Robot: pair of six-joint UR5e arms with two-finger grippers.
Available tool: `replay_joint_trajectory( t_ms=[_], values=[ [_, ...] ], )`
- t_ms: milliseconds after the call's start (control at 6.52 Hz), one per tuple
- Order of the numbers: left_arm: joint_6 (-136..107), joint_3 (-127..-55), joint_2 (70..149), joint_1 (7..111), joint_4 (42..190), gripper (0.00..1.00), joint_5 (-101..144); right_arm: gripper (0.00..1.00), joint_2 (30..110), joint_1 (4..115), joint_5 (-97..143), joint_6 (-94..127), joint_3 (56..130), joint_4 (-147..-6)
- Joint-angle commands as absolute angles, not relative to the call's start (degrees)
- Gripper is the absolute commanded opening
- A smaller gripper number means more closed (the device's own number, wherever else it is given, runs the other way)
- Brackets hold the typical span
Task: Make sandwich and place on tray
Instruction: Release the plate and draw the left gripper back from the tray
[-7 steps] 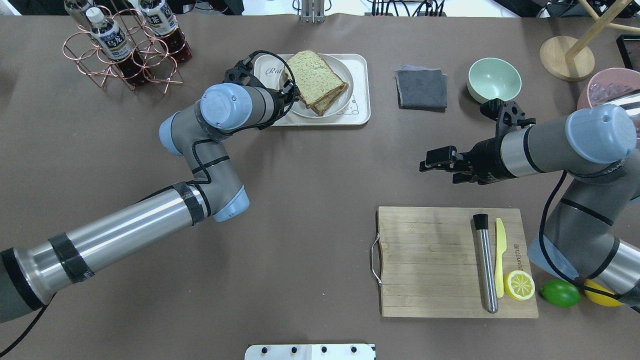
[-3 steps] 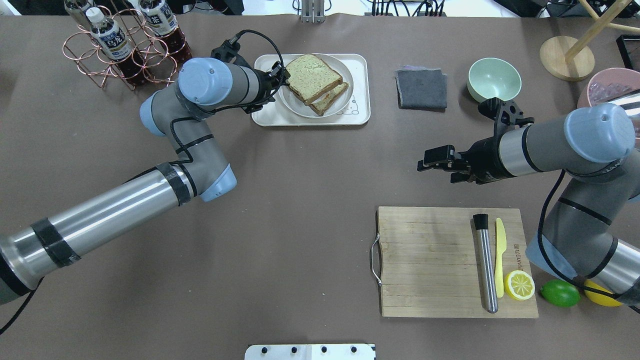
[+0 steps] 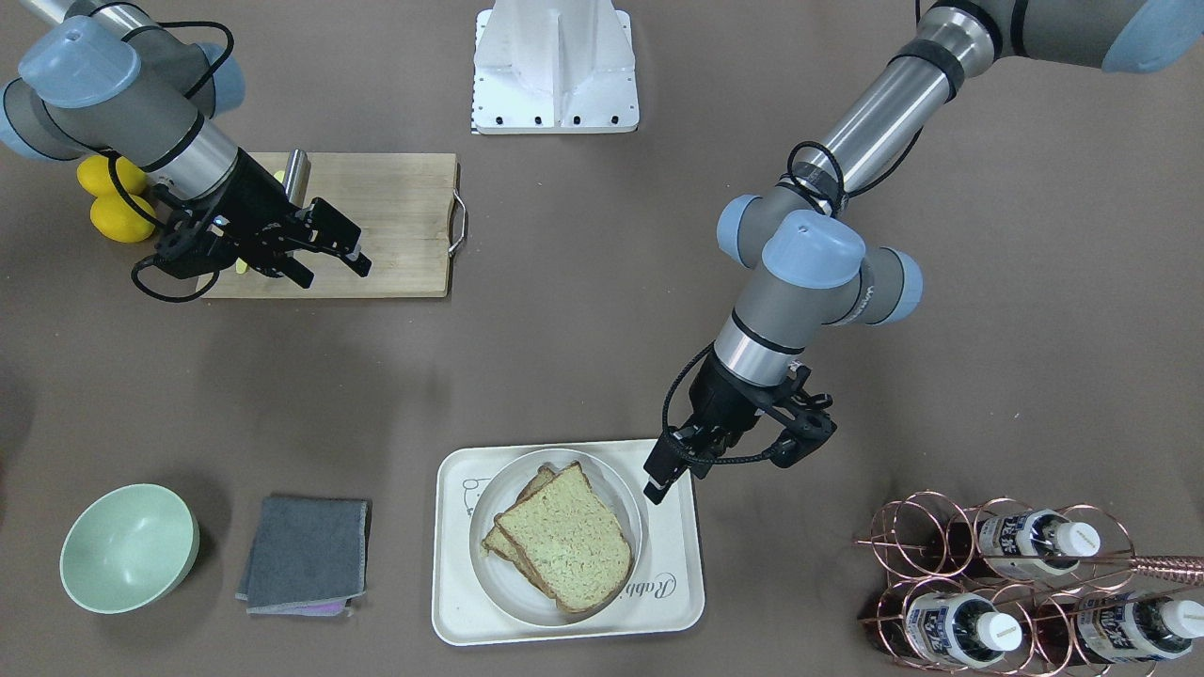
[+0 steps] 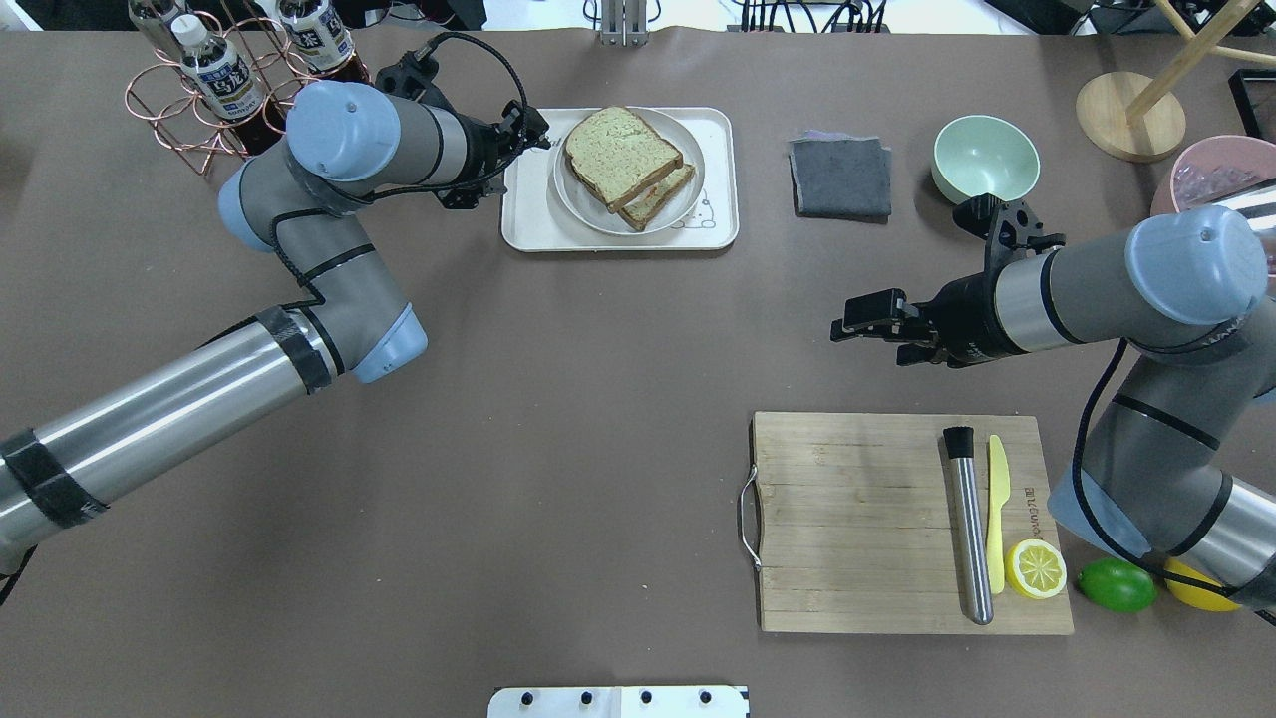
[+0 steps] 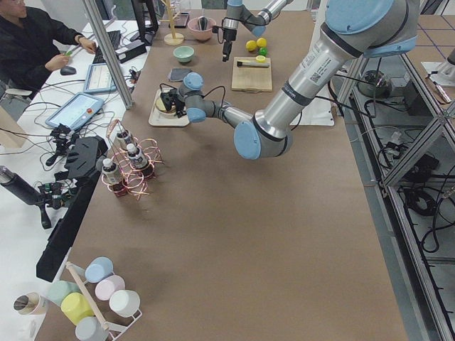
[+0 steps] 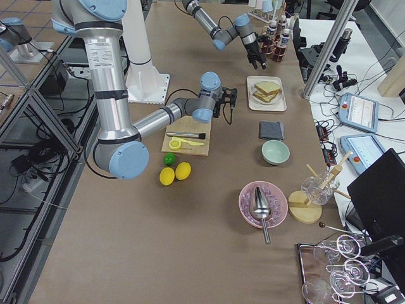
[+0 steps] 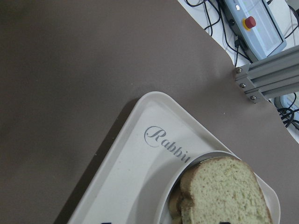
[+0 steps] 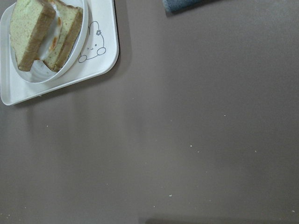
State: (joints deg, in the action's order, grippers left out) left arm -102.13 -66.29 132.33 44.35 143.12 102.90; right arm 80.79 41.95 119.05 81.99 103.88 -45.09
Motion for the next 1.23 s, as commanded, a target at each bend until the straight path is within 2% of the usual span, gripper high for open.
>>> replay_joint_trajectory(
  t_ms=[0, 307, 614, 921, 1074],
  values=[
    [-99.3, -76.1, 124.4, 47.2, 140.7, 0.98, 109.1, 0.99, 80.9, 43.3, 119.8, 81.7, 103.7, -45.4],
    [-92.1, -83.9, 116.9, 48.3, 138.7, 0.98, 110.4, 0.99, 81.3, 47.4, 123.7, 76.5, 103.3, -48.3],
    [-79.9, -92.2, 106.1, 54.7, 137.2, 0.98, 117.8, 1.00, 82.7, 55.8, 130.8, 62.9, 103.5, -58.8],
    [-59.4, -92.4, 98.9, 66.6, 134.9, 0.98, 127.4, 1.00, 91.2, 64.5, 131.4, 39.0, 103.4, -67.0],
    [-48.2, -92.4, 98.3, 72.4, 128.3, 0.98, 130.2, 1.00, 93.3, 72.3, 131.0, 18.9, 103.2, -78.1]
  ],
)
